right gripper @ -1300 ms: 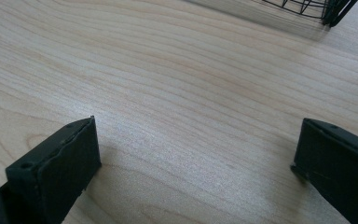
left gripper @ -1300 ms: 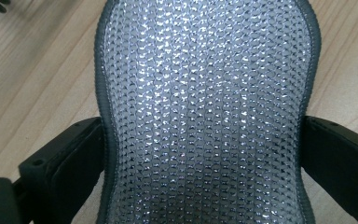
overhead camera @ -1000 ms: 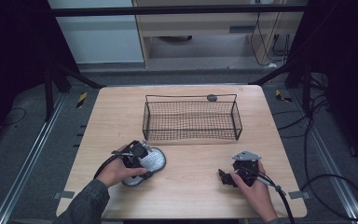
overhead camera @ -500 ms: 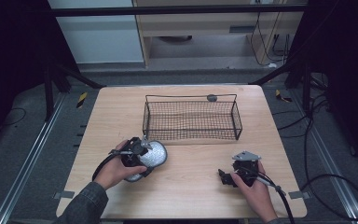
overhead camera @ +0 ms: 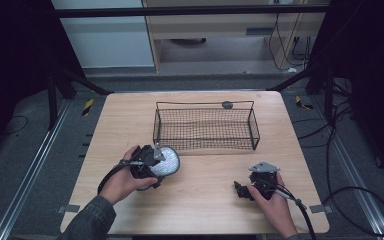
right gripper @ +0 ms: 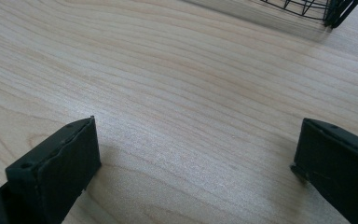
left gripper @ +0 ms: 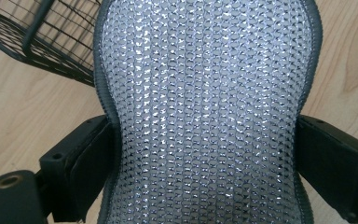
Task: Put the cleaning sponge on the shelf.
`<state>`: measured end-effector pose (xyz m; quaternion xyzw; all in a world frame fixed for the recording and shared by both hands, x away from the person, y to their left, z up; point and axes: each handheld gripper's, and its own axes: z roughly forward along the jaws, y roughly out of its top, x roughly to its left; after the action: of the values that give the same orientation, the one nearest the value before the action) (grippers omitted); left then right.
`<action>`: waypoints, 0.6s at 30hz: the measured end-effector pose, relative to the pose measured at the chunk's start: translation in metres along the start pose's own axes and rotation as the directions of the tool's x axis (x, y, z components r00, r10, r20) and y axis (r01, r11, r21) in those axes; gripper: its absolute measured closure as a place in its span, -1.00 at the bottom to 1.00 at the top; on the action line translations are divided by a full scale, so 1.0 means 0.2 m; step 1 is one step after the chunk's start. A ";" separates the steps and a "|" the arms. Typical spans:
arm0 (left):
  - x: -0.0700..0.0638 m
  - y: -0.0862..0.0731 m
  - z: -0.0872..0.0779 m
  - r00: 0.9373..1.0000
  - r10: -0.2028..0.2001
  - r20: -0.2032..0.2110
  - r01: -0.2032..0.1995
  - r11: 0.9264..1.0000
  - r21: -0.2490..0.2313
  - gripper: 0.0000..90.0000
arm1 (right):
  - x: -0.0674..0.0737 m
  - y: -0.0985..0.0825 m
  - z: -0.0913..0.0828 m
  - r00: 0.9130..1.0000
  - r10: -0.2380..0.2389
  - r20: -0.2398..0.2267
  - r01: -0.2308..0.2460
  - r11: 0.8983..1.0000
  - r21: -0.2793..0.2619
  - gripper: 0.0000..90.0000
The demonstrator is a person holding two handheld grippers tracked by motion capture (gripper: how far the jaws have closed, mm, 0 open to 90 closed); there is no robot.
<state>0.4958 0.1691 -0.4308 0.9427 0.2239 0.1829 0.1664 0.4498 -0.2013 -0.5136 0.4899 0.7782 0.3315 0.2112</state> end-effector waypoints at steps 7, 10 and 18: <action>-0.01 0.04 -0.05 0.999 0.026 -0.025 -0.026 1.000 -0.016 -0.82 | 0.00 0.00 0.00 1.000 0.000 0.000 0.000 1.000 0.000 -0.99; 0.00 0.05 -0.07 0.999 0.033 -0.034 -0.034 0.999 -0.021 -0.82 | 0.00 0.00 0.00 1.000 0.001 0.000 -0.001 1.000 0.001 -0.99; 0.02 0.10 -0.10 0.998 0.045 -0.052 -0.047 0.998 -0.029 -0.82 | 0.00 0.00 0.00 1.000 0.000 -0.001 0.000 1.000 0.000 -0.99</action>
<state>0.4983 0.1590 -0.4048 0.9400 0.2035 0.2143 0.1704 0.4498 -0.2012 -0.5135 0.4899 0.7782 0.3316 0.2109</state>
